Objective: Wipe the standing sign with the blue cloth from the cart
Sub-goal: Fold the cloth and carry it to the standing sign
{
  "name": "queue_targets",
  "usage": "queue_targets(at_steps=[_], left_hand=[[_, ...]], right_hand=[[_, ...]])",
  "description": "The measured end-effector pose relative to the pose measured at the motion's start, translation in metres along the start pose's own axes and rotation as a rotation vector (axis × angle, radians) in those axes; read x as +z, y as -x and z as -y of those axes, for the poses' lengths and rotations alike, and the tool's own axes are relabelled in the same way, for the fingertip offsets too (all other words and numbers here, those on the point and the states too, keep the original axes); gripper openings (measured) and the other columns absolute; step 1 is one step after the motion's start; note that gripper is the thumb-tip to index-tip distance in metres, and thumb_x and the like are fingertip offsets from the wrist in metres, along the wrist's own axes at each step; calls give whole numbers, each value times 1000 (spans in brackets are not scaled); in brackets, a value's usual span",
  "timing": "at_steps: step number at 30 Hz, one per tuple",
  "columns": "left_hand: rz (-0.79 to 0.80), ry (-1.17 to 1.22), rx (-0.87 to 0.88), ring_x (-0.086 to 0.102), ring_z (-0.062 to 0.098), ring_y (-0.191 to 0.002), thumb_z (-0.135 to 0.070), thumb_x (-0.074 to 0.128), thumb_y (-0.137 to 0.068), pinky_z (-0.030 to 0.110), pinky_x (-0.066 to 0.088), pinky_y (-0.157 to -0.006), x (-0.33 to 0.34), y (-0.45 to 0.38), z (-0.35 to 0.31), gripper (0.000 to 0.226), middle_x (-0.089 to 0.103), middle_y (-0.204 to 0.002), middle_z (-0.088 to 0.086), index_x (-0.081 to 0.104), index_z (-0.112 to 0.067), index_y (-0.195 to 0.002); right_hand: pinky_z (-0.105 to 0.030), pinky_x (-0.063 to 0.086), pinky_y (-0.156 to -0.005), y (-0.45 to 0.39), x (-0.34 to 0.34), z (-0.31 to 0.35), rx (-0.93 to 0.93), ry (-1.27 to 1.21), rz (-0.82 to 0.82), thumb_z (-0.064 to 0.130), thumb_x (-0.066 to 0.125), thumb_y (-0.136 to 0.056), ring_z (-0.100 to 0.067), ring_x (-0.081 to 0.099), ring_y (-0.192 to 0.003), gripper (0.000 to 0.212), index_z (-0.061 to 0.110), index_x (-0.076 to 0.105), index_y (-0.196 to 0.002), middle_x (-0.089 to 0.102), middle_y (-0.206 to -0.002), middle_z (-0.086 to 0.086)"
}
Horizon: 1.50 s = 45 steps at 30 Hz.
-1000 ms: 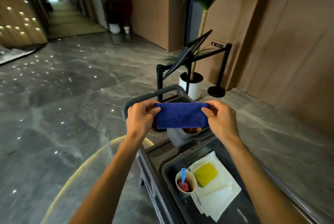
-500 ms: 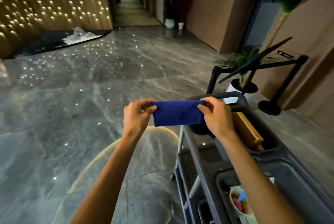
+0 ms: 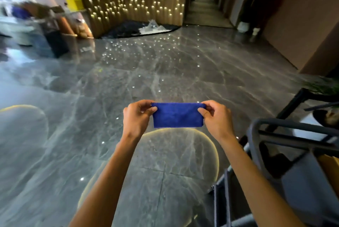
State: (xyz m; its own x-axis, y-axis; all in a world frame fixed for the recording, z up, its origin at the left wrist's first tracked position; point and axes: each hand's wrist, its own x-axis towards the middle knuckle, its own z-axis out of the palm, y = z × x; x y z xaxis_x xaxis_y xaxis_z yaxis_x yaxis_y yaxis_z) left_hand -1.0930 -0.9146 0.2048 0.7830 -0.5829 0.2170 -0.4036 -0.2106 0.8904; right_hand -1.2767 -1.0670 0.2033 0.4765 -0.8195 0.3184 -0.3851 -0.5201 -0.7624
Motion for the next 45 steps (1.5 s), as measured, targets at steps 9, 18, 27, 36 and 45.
queue_targets(at_steps=[9,18,27,36,45], left_hand=[[-242,-36,-156,73,15,-87,-9,75,-85,30,56,-86,-86,1,58,15,74,-79,-6,80,-15,-98],[-450,-170,-277,71,18,-93,-10,71,-90,39,57,-87,-152,-11,104,17,73,-88,-5,79,-17,-103],[-653,-281,-323,68,14,-91,-10,70,-92,35,56,-85,-194,-48,132,17,70,-86,-9,78,-19,-104],[-837,-321,-434,65,8,-89,-11,67,-94,16,47,-78,-224,-61,153,17,70,-91,-8,76,-18,-107],[-965,-348,-499,64,0,-85,-8,69,-92,20,52,-78,-260,-52,181,18,70,-86,-10,77,-20,-103]], right_hand=[[-6,43,-66,-22,103,50,-159,-85,208,10,71,-87,-10,63,-71,8,15,74,-91,68,-72,11],[-6,42,-62,-50,211,100,-283,-161,440,10,70,-88,-16,64,-71,7,15,73,-89,70,-73,4],[0,40,-59,-104,305,150,-399,-228,614,11,69,-90,6,61,-70,8,15,74,-95,67,-74,10],[0,45,-62,-128,380,191,-536,-287,818,14,69,-92,-5,65,-77,11,14,73,-103,70,-85,5],[1,43,-61,-111,442,228,-596,-355,956,12,69,-92,10,63,-71,9,18,72,-98,65,-77,18]])
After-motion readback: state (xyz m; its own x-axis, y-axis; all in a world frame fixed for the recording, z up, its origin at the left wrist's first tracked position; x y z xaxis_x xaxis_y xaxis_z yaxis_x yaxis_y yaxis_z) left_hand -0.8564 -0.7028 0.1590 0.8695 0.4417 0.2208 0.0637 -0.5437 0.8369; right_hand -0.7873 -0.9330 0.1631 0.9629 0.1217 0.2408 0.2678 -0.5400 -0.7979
